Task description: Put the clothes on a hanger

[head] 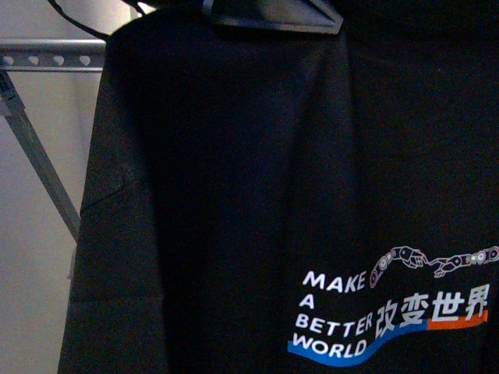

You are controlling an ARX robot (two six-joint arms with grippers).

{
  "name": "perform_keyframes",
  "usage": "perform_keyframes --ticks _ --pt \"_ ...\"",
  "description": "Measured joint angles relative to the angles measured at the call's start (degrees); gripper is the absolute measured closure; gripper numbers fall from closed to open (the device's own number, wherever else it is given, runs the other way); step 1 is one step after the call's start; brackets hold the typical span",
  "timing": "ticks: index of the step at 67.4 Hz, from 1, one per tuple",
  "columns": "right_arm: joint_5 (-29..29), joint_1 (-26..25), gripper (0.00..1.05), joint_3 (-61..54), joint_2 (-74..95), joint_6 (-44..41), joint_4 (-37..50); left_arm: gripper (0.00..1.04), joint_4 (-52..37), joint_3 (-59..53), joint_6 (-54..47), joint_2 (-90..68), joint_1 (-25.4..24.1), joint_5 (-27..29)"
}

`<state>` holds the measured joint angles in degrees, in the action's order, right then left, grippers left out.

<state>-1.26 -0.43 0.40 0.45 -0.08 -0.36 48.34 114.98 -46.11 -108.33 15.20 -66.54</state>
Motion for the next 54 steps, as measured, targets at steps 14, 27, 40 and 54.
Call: perform_keyframes --ticks 14,27,40,54 --pt "-45.9 -22.9 0.07 12.8 26.8 -7.7 -0.4 1.0 0.0 0.0 0.0 0.0 0.2 0.0" --pt "-58.8 -32.3 0.07 34.9 51.2 -23.3 -5.7 1.0 0.0 0.0 0.0 0.0 -0.2 0.0" --pt "-60.7 -29.8 0.07 61.8 70.2 -48.7 -24.6 1.0 0.0 0.0 0.0 0.1 -0.1 0.0" --pt "-50.6 -21.8 0.07 87.7 81.8 -79.8 -39.7 1.0 0.0 0.0 0.0 0.1 0.1 -0.1"
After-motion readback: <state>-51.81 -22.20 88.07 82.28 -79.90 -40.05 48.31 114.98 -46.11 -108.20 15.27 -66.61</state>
